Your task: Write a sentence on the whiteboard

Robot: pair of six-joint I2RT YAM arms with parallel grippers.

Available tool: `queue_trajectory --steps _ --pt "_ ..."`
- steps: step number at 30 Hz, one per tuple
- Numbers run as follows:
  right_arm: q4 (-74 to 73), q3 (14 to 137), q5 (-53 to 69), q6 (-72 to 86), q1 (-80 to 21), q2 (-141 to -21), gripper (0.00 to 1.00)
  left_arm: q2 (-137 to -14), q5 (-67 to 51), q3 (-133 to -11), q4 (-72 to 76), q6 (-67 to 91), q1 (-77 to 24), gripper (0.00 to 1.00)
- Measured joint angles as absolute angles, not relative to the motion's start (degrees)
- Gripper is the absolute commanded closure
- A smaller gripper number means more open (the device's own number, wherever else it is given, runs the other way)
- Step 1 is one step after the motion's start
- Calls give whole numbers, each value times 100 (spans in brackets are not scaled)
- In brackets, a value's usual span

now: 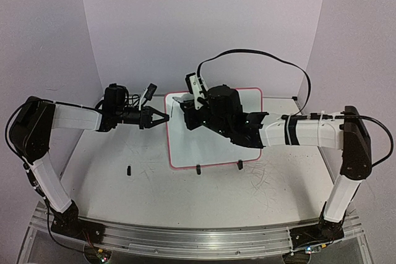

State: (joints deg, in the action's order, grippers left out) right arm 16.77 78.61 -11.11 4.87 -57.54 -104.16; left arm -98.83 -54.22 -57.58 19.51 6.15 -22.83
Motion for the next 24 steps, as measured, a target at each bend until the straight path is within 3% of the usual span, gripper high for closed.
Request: queue_trajectory --steps 24 --pt "1535 7996 -1234 495 -5754 -10580 100 -9863 -5419 -5758 1949 593 -2283 100"
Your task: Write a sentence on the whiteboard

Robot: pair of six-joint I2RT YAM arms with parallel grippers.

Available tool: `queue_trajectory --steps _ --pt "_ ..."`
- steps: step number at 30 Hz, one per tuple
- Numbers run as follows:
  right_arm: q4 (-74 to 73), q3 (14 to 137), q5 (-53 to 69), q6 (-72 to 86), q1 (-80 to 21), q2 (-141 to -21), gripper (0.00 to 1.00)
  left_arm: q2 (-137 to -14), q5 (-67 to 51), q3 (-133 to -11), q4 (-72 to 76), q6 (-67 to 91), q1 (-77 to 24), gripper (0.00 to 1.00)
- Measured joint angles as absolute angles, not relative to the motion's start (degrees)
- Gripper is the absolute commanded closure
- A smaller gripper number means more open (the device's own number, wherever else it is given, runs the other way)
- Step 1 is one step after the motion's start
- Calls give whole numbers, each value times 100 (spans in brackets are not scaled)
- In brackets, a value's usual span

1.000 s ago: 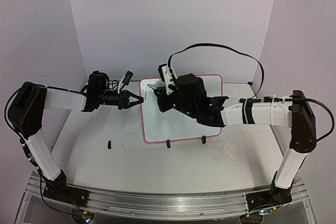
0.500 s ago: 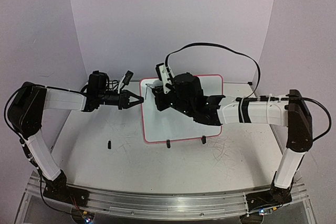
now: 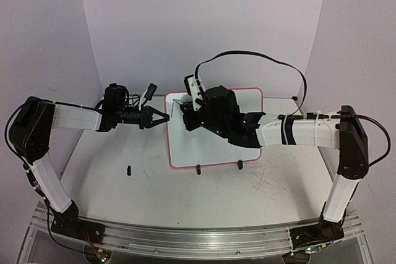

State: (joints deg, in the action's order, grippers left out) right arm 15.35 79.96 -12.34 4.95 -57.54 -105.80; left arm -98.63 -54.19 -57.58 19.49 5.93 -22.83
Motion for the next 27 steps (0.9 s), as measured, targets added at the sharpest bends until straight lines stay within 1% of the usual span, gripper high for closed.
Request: queue_trajectory --steps 27 --pt "1474 7999 -1264 537 -5754 -10651 100 -9863 -5415 -5758 1944 596 -2285 100"
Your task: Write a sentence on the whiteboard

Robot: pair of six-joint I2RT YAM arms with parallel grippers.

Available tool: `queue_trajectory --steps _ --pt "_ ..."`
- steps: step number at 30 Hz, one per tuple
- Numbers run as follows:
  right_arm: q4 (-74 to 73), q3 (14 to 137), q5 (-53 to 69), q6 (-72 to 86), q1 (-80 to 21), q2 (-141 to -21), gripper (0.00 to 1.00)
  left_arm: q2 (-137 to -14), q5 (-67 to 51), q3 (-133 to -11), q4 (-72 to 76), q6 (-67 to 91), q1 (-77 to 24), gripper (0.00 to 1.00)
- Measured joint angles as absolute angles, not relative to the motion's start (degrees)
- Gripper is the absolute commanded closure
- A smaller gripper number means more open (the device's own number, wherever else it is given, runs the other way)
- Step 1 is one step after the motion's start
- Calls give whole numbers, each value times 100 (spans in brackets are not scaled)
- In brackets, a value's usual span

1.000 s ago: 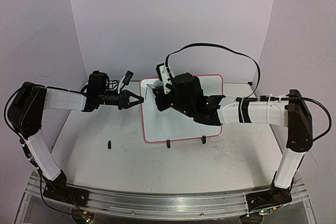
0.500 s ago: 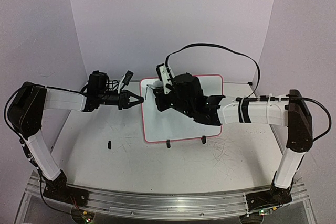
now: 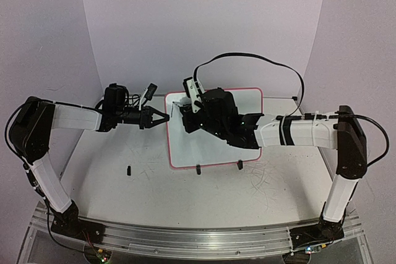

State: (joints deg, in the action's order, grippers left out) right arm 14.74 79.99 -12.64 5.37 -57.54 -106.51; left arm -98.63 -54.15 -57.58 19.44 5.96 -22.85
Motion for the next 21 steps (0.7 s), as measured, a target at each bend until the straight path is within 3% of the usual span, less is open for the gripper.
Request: queue_trajectory --steps 21 --pt "1424 7908 -1819 702 -5791 -10633 100 -9863 -5317 -5758 1898 602 -2290 100"
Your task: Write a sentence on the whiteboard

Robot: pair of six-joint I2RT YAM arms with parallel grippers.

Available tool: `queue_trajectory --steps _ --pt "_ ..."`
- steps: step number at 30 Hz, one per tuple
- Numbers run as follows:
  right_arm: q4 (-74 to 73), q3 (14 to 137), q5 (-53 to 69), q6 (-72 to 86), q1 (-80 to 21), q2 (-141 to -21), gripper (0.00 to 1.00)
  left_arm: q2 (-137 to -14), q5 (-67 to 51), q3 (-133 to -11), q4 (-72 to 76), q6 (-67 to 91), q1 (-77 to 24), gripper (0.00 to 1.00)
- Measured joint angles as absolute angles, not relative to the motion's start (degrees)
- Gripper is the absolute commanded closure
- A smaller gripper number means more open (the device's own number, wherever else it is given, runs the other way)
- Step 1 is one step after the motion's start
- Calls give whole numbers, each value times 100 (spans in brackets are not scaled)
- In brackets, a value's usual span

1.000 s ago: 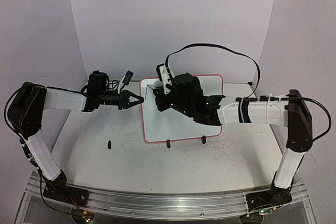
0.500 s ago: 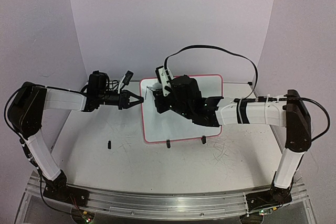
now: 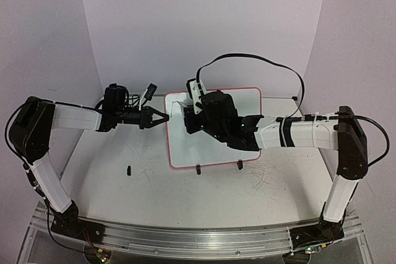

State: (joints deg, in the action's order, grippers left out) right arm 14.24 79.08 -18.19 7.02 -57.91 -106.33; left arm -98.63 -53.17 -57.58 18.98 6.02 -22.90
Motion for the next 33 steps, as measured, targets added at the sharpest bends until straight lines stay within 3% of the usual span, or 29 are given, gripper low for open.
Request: queue_trajectory --steps 33 --pt "1397 7898 -1503 864 -5865 -10750 100 -9863 -5319 -5758 1898 602 -2287 100"
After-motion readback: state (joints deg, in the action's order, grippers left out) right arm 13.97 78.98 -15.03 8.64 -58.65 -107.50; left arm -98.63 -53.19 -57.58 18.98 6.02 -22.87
